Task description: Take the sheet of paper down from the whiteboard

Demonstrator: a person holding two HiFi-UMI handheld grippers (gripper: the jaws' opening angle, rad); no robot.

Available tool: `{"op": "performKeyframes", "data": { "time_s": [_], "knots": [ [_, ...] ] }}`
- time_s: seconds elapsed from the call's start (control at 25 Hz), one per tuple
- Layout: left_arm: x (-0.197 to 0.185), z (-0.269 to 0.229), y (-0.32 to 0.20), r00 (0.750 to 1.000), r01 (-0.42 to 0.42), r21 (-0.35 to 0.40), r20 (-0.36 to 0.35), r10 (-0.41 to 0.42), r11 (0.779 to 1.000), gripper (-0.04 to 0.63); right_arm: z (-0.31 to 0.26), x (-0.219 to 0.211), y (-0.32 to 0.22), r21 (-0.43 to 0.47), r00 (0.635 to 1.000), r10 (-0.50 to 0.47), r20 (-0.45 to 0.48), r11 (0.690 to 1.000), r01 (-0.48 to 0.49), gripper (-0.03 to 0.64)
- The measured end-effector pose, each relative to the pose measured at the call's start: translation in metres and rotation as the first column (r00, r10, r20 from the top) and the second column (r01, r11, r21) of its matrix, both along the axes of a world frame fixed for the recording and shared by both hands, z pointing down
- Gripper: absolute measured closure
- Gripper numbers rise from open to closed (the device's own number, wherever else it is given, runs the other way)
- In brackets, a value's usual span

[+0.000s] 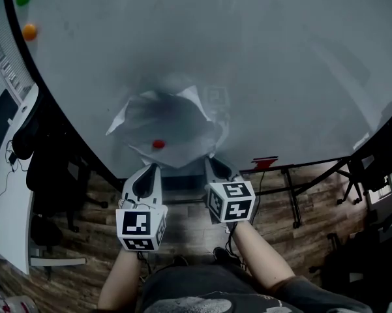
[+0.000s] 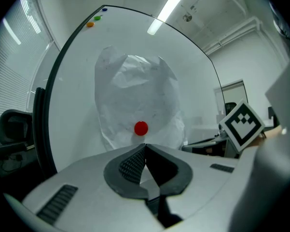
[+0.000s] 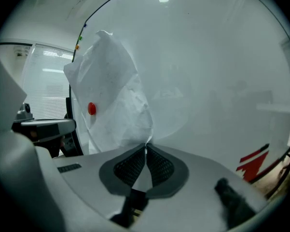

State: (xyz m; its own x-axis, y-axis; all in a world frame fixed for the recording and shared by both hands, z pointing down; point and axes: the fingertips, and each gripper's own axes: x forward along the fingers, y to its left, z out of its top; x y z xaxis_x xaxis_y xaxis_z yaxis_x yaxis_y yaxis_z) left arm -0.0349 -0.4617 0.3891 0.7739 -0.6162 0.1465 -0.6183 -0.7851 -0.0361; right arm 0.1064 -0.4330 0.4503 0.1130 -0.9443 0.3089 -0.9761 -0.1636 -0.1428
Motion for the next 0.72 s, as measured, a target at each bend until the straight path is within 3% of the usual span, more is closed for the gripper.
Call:
{"op": "performKeyframes", "data": {
  "time_s": [0.32, 0.72],
  "knots": [
    [0.013, -0.012, -0.002, 1.0, -0.026, 0.064, 0.011, 0.025, 0.998, 0.58, 0.001, -0.001, 0.002, 0.004, 1.0, -0.007, 0.02, 1.0, 0.007, 0.592],
    [0.016, -0.028, -0.011, 0.996, 0.088, 0.152, -0.041, -0.083, 0.984, 0.575, -0.003, -0.002, 0.004, 0.007, 0.999, -0.035, 0.022, 0.999, 0.035, 0.592]
  ]
}}
